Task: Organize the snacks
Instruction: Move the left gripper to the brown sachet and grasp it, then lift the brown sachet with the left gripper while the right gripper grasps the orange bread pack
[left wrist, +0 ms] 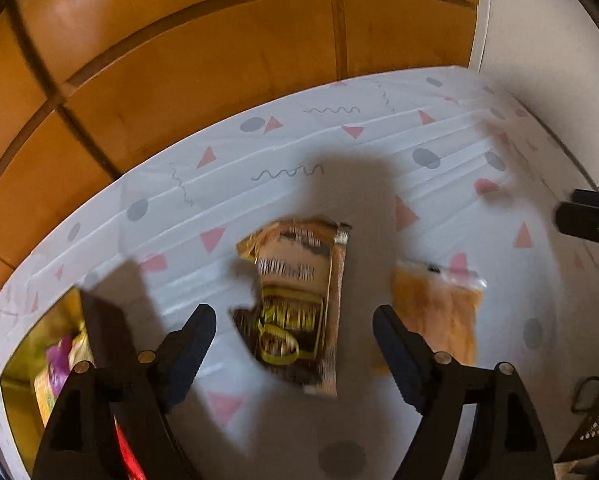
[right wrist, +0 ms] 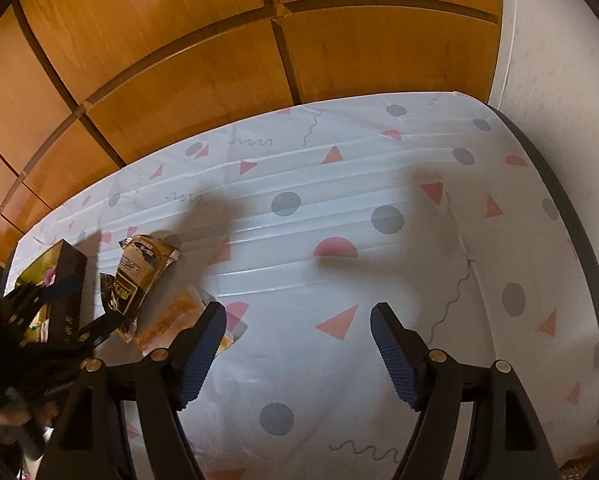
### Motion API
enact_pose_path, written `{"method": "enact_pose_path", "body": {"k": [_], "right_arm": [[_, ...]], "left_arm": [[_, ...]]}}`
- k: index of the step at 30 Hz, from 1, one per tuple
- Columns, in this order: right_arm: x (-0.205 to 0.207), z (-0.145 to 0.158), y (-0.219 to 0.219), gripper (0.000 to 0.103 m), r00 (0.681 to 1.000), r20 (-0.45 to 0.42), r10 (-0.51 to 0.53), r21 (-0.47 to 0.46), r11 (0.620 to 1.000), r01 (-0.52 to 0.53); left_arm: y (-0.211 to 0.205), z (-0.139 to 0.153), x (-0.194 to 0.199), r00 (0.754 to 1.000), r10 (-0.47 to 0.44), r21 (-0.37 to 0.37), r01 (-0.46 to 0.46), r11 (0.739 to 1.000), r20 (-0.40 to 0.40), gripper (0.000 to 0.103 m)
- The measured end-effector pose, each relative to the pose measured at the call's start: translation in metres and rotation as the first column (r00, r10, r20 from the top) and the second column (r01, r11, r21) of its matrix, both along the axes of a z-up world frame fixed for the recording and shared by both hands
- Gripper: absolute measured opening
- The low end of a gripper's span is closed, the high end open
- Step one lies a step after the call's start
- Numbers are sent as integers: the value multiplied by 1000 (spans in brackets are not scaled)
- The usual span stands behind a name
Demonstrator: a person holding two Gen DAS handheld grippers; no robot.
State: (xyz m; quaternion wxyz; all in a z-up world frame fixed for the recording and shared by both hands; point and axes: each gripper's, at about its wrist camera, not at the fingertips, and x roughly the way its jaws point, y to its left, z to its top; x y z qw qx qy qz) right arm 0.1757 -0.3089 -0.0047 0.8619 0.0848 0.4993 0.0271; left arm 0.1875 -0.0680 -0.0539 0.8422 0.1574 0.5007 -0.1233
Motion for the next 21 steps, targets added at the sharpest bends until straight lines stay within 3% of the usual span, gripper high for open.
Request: {"method": "enact_pose_path", "body": {"k": [6,7,8,9,10,11,16,21], "right_arm": [[0,1,0,76,1000,5,1,20,1000,-1],[0,1,0,76,1000,5,1,22,1000,-1],[0,1,0,76,1000,4,1,21,1000,-1],[0,1,0,76,1000,5,1,20,1000,-1],[0,1,0,76,1000,6,2,19,1000,-2],[0,1,0,76,1000,6,0,17,1000,-1],[0,0,1,76,1000,4,2,3,1000,-2],[2,-2,-1,76,1000,-2,-10,-11,1000,10]], "left_arm": [[-8,-28,27,999,-7,27,8,1000,-49,82],[-5,-35,32,997,11,11,-11,1000,-75,74],[-1,-38,34,995,29,-8,-30,1000,-91,60],[4,-39,35,993,41,-66,-48,997,-108,55],[8,-38,34,992,59,-95,-69,993,-108,44],[10,-35,32,993,70,-91,-79,993,-96,37],[20,-26,3,991,103,-136,-115,984,-91,32],[24,-23,-52,991,105,-145,-116,983,-81,32]]}}
